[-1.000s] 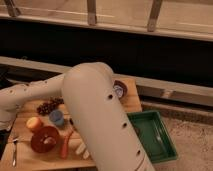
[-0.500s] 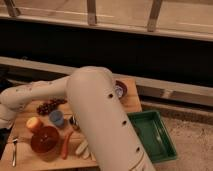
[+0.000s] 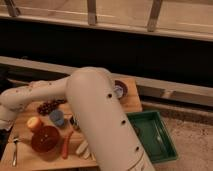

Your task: Place fork in metal cup

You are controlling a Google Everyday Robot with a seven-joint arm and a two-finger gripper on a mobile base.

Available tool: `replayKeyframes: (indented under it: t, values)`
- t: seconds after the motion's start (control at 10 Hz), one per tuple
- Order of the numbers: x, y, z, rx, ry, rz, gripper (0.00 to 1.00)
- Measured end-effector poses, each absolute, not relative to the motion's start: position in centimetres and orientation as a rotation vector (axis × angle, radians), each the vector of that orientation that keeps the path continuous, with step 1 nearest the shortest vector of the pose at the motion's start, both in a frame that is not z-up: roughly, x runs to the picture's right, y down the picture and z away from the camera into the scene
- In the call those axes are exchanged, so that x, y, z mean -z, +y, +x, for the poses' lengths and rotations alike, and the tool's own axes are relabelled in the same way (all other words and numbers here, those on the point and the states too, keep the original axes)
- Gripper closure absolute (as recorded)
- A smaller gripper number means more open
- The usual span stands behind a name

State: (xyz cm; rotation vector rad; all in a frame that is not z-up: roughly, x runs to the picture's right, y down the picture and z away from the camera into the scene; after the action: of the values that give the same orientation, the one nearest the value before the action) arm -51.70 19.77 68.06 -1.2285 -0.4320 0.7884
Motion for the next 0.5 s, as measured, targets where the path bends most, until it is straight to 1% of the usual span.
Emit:
replayKeyframes:
  t: [0.2, 0.5]
  values:
    - [-69.9, 21.1, -52.2, -0.794, -0.418, -1.254, 0.20]
    - [-71.3, 21.1, -52.3, -0.811, -0.406, -1.265, 0.20]
